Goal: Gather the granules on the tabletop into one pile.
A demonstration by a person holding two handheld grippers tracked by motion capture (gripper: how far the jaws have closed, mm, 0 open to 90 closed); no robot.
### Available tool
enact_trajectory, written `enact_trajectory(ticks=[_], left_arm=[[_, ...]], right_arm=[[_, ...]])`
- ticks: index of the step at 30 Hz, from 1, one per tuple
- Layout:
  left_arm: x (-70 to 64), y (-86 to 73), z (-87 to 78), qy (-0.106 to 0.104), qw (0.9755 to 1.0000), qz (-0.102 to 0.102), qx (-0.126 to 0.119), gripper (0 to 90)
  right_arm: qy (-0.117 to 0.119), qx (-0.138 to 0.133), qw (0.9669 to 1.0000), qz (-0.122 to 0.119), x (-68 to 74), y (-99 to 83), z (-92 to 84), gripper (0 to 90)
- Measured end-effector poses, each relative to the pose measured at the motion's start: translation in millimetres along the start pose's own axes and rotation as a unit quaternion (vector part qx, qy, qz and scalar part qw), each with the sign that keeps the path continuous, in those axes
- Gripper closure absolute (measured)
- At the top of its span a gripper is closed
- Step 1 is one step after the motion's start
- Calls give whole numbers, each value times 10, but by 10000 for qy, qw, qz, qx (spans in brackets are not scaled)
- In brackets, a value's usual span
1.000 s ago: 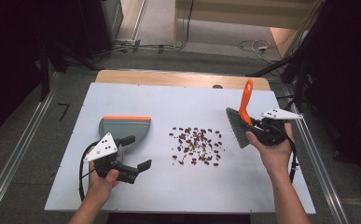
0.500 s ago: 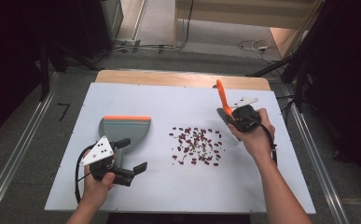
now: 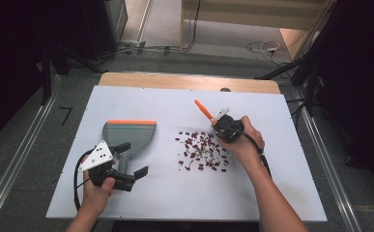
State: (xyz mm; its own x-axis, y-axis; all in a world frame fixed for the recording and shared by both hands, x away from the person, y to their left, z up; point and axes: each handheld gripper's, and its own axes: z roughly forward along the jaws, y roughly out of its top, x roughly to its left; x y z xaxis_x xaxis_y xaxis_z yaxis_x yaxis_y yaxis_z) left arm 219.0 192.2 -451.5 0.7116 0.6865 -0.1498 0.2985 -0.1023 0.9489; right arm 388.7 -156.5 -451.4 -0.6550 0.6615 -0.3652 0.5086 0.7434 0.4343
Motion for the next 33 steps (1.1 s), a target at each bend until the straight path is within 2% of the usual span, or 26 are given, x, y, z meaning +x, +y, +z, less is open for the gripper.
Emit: enact_trajectory(ticks=[3,5,14,19,22,23,25,28,31,33], left_arm=[[4,2,8,5,10000,-2,16,0],[2,1,17,5,10000,4,23,0],[24,-24,15,48,10000,-20,38,0],[56,-26,25,88,9999,-47,23,0],[48,-31,38,80,10000,2,55,0],[48,-37,41,74,10000,16,58,0],[55,-44,37,76,9999,32,74,0],[87,-44,11,100,9999,36,43,0],[125,-44,-11,139,9999,-9,-10,0],[137,-51,-12,160,9999,22,14,0]], right_arm=[[192,-44,9998,-17,58,-4,-42,690],[255,-37,9996,-115,109,-2,-67,690],[360,-109,9987,-336,283,-51,-160,688],[287,-163,9982,-508,367,-77,-192,688],[280,-205,9978,-563,361,-81,-223,689],[296,-204,9971,-670,340,-78,-241,689],[276,-273,9974,-599,303,-67,-289,690],[205,-450,9968,-623,219,-5,-350,690],[187,-618,9950,-759,142,121,-336,690],[144,-709,9923,-1004,120,223,-269,690]])
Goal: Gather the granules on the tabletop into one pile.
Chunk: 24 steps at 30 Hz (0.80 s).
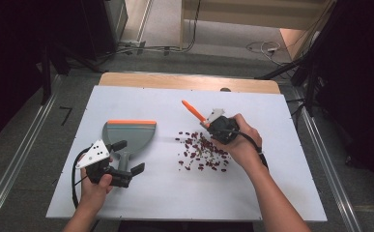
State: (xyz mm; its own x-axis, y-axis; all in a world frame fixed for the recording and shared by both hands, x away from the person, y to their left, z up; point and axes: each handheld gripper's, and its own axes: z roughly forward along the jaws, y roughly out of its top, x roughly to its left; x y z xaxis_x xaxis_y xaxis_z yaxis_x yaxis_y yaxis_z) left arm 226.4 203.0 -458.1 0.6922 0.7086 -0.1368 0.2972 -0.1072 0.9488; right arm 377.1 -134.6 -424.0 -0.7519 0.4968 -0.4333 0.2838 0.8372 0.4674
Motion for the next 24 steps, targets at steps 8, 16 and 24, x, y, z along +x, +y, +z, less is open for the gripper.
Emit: enact_trajectory(ticks=[8,16,24], left_arm=[[13,-14,0,-43,10000,-50,-6,0],[-9,-32,-9,-70,10000,-10,16,0],[-6,-35,-6,-62,9999,-84,20,0]], right_arm=[[142,-294,9954,-897,-18,384,428,690],[428,-104,9897,-1359,222,518,560,690],[761,-207,9837,-1615,370,365,422,688]])
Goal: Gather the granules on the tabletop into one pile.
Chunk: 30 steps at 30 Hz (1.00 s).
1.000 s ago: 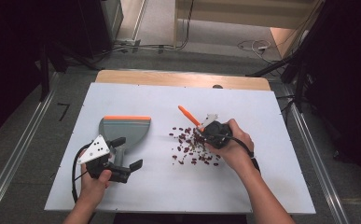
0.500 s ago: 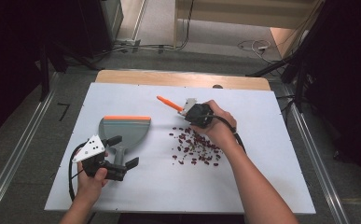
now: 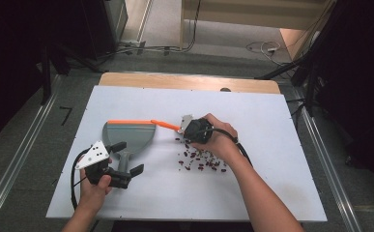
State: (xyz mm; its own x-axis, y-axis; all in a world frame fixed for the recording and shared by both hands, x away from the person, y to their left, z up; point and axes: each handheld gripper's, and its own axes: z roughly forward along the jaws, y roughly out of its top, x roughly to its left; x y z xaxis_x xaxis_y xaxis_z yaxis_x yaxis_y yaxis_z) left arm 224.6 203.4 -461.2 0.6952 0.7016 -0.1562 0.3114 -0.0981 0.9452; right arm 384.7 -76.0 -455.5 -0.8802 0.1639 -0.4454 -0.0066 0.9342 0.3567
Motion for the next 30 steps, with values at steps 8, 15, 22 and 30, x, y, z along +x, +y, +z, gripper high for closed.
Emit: enact_trajectory(ticks=[8,15,22,30], left_arm=[[-24,8,24,-31,10000,-7,7,0],[-30,5,47,-53,10000,-5,19,0],[-31,5,48,-51,10000,-9,14,0],[-35,4,52,-46,10000,1,25,0]], right_arm=[[244,-94,9995,-196,174,-59,-127,687],[378,-147,9985,-355,297,-101,-210,686],[428,-215,9978,-461,395,-138,-281,686],[569,-195,9968,-521,448,-150,-334,686]])
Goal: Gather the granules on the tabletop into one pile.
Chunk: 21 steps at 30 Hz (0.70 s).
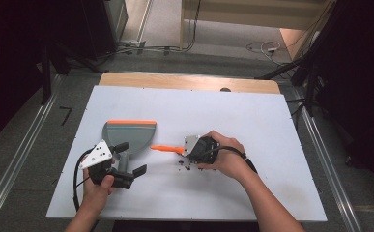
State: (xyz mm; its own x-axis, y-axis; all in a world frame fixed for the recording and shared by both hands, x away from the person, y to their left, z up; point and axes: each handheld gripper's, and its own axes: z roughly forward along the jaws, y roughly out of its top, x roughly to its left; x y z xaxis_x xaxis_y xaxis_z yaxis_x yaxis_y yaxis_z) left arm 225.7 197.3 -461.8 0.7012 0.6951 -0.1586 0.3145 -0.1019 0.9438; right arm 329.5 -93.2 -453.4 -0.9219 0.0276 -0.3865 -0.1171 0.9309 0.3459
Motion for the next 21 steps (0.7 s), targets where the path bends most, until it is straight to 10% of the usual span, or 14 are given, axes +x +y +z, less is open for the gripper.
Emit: enact_trajectory(ticks=[10,14,21], left_arm=[[3,6,-11,21,10000,-14,-43,0],[9,8,-20,41,10000,-22,-60,0],[16,12,-33,45,9999,-39,-90,0]], right_arm=[[-565,-254,9980,144,-111,67,-194,688],[-337,-450,9956,755,-163,173,-368,688],[460,-660,9705,2274,-153,320,-411,689]])
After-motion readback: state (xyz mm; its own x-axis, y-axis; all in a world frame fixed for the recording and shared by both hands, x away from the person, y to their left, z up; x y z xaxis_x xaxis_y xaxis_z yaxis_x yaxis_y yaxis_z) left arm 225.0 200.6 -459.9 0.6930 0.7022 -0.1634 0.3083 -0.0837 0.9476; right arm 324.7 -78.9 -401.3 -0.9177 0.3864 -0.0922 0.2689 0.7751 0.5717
